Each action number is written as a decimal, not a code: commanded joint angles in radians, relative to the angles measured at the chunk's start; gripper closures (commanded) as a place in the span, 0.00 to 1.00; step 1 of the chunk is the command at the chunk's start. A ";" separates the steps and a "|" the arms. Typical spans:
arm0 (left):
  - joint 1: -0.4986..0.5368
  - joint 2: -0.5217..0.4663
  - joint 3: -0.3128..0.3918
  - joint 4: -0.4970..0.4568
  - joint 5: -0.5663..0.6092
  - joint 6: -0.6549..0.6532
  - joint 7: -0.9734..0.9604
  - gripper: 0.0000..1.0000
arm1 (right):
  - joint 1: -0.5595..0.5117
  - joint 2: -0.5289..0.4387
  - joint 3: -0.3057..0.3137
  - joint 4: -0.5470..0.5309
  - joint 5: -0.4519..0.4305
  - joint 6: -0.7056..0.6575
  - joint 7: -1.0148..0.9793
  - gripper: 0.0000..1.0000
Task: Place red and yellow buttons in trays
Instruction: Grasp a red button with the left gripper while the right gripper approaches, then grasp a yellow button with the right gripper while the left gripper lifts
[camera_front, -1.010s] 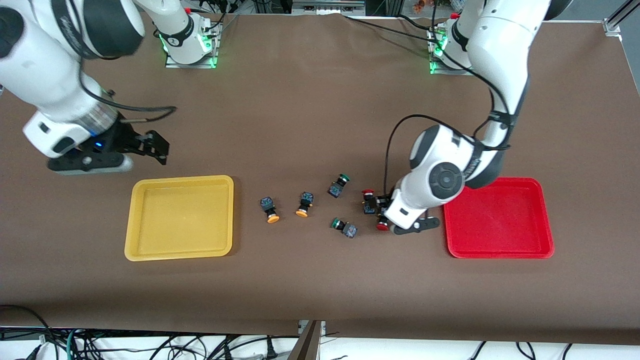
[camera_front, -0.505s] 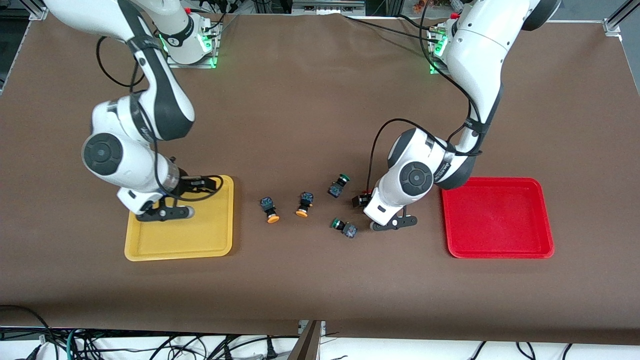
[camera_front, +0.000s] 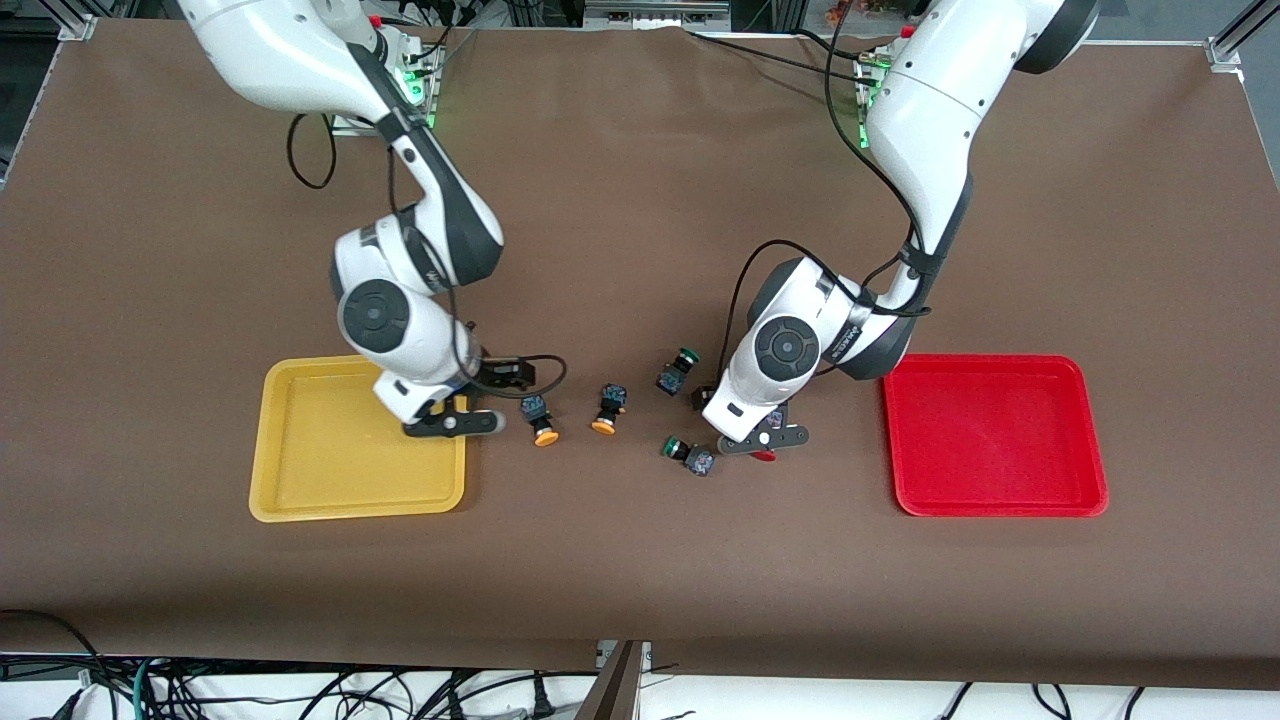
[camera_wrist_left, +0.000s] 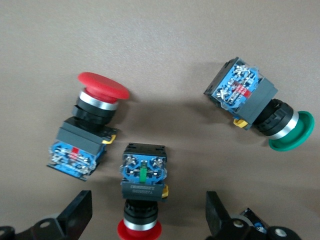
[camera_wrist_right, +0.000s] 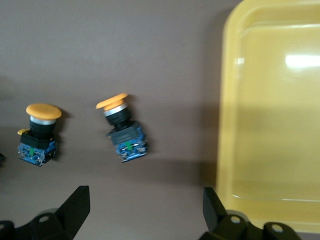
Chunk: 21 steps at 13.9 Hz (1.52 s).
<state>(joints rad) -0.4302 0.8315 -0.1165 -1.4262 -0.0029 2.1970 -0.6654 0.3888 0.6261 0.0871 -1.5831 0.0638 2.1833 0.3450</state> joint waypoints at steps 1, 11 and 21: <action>-0.024 0.017 0.015 0.023 0.018 0.009 -0.028 0.00 | 0.051 0.053 -0.007 0.015 -0.004 0.053 0.002 0.00; -0.030 0.044 0.029 0.020 0.059 0.049 -0.056 0.37 | 0.071 0.164 -0.010 0.022 -0.147 0.185 -0.007 0.16; 0.063 -0.149 0.025 0.016 0.096 -0.169 0.034 1.00 | 0.047 0.167 -0.017 0.070 -0.131 0.188 -0.020 0.86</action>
<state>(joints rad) -0.4215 0.7837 -0.0857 -1.3802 0.0697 2.1251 -0.6923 0.4519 0.7951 0.0671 -1.5522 -0.0681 2.3831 0.3382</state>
